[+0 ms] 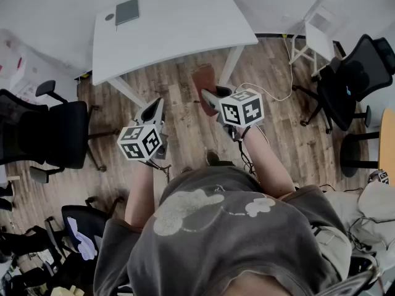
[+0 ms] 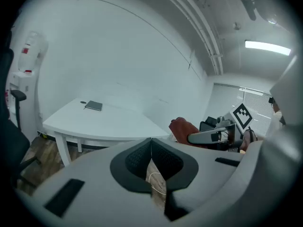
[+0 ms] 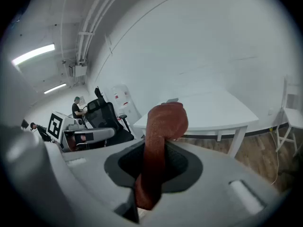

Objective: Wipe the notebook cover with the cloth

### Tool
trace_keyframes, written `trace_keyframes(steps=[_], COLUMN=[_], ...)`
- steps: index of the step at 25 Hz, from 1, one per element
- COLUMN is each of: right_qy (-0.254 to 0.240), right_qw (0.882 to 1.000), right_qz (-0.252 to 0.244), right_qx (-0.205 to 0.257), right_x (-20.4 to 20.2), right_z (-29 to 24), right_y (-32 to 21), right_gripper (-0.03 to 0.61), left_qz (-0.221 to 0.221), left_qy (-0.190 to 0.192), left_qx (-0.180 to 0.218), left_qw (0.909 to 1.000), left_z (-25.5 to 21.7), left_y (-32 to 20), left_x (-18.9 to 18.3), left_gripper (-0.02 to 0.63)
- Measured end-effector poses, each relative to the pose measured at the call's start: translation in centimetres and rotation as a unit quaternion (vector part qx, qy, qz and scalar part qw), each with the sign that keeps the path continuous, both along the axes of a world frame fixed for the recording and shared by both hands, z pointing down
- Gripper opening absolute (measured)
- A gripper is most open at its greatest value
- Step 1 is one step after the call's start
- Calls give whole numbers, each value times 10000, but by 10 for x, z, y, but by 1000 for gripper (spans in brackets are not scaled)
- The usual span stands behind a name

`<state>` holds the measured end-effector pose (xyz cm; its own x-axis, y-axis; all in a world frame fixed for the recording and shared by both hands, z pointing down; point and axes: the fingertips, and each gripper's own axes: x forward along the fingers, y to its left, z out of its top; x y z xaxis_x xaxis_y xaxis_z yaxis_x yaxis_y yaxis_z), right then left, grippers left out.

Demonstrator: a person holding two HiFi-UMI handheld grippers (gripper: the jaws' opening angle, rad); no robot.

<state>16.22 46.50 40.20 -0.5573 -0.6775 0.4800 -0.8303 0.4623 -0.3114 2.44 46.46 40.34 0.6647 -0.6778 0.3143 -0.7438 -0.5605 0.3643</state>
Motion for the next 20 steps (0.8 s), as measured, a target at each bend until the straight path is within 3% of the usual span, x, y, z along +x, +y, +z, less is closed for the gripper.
trace_keyframes(steps=[20], right_qy=[-1], right_qw=[10000], right_qz=[-34], right_qx=[-79], right_x=[-48], right_z=[8], right_y=[1], right_gripper=[78], left_qz=[-52], left_qy=[57], left_qx=[-14], left_qw=[10000], left_z=[6], left_y=[2], left_x=[-48], left_gripper=[-6])
